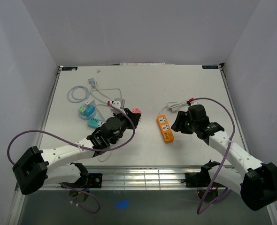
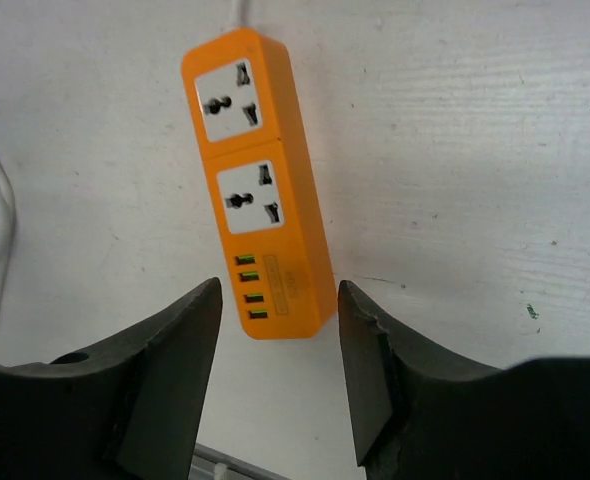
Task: Insert the plug
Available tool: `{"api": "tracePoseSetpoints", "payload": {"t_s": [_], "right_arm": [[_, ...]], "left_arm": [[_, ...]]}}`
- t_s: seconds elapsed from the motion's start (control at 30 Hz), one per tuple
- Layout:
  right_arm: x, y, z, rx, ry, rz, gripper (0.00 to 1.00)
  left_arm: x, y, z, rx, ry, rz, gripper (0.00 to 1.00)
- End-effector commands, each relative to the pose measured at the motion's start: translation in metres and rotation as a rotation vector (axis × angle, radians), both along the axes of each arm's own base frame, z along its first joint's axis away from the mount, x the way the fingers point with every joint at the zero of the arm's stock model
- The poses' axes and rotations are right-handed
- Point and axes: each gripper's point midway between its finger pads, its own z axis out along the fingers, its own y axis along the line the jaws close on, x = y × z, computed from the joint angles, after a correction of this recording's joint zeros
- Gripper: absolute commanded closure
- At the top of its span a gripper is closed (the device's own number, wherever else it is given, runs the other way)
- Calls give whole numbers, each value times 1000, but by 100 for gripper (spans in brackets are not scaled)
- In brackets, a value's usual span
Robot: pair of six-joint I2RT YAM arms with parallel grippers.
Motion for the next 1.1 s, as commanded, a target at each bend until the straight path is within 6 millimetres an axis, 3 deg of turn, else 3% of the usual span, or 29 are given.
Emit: {"api": "tracePoseSetpoints", "payload": {"t_s": [0.0,0.13,0.43,0.53,0.63,0.77,0.87,0.93,1.07], "right_arm": [[-2,2,-6,-6,-36,64,45],[7,-17,-28,-120,-25,6,55],[8,-22,-68,-220,51,17,63],[6,-7,-72,-201,61,55,64],[3,22,-70,-169,54,108,64],[-11,77,-67,-89,73,221,64],[-12,107,-56,-49,54,276,65],[-8,110,-51,-42,44,272,65],[-1,94,-39,-68,-7,236,65]], "left_arm": [[-2,12,-8,66,59,25,100],[-7,20,-7,52,81,32,100],[-9,14,-12,117,122,4,100],[-8,15,-11,113,115,8,100],[-5,13,-8,118,112,7,100],[-4,9,-10,125,114,-1,100],[-4,9,-10,113,97,-7,100],[-2,7,-7,117,63,-19,100],[2,-8,-5,153,-6,-82,100]]}}
